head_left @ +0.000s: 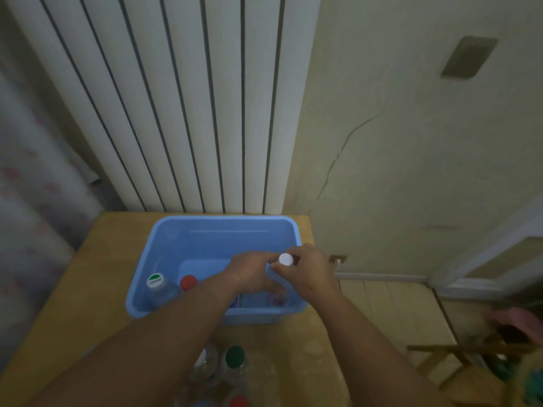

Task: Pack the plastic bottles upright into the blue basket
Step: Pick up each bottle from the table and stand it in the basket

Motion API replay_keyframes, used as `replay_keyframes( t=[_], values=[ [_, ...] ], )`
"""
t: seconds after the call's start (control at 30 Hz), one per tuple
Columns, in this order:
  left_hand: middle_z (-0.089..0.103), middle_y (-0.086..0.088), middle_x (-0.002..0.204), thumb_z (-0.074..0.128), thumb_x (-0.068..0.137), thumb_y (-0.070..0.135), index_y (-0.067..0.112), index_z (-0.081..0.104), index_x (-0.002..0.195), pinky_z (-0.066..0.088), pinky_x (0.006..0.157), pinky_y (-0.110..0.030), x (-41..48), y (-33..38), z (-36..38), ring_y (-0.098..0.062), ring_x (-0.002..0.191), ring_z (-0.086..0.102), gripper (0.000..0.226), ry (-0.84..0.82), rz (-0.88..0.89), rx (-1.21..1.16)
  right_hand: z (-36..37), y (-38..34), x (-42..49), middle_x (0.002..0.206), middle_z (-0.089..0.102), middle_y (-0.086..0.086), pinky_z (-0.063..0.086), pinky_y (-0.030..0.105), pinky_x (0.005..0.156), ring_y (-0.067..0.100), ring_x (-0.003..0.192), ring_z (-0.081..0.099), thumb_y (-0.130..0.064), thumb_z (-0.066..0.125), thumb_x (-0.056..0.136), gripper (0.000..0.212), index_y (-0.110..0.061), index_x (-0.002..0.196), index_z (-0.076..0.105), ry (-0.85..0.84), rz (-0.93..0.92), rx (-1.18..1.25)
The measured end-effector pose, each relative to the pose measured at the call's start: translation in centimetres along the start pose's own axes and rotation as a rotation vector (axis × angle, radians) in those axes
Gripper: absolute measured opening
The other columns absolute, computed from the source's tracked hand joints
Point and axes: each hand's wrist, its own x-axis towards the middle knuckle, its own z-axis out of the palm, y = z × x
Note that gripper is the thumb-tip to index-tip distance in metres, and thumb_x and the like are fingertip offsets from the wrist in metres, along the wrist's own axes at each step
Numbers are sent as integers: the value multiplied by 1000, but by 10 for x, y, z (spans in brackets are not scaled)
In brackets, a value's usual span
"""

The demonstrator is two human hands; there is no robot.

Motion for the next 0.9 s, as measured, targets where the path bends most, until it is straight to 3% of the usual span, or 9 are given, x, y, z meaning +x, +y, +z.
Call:
replay_keyframes(
  t=[0.1, 0.2, 0.33, 0.5, 0.67, 0.9],
  values=[
    [67, 17, 109, 73, 55, 71, 49, 57, 113, 43, 87, -36, 3, 1, 8, -15, 106, 60, 64, 8, -24, 191, 9, 9, 0, 67, 54, -8, 33, 26, 51, 13, 70, 55, -46, 69, 76, 23, -26, 67, 62, -73, 11, -8],
    [67, 15, 119, 75, 60, 67, 48, 55, 123, 42, 95, -40, 5, -4, 15, -17, 113, 59, 69, -10, -19, 237, 19, 16, -1, 56, 50, -7, 27, 22, 45, 13, 64, 55, -44, 68, 76, 32, -29, 53, 50, -117, 34, -10],
    [67, 11, 121, 72, 66, 66, 46, 54, 124, 41, 97, -42, 8, -6, 19, -19, 115, 59, 64, -23, 2, 358, 26, 20, 0, 66, 57, -2, 31, 25, 52, 14, 66, 55, -44, 67, 77, 22, -23, 69, 66, -155, 34, -45],
    [66, 7, 120, 68, 70, 69, 53, 49, 130, 39, 93, -42, 7, -3, 16, -24, 114, 58, 65, -47, -12, 501, 29, 23, 2, 63, 52, -4, 27, 22, 46, 15, 64, 52, -43, 68, 74, 25, -26, 62, 54, -179, 57, -34],
    [66, 7, 113, 68, 68, 70, 50, 60, 121, 38, 88, -38, 9, -3, 18, -21, 111, 58, 57, -31, -90, 594, 35, 23, -6, 65, 57, -2, 30, 25, 47, 14, 65, 54, -42, 70, 67, 19, -23, 66, 64, -203, 77, -38],
    [63, 2, 115, 66, 78, 59, 41, 63, 117, 36, 89, -39, 8, -1, 22, -24, 111, 55, 43, -8, -81, 682, 40, 28, -9, 73, 66, 1, 40, 27, 54, 17, 70, 61, -40, 66, 71, 19, -21, 71, 66, -183, 80, 0]
  ],
)
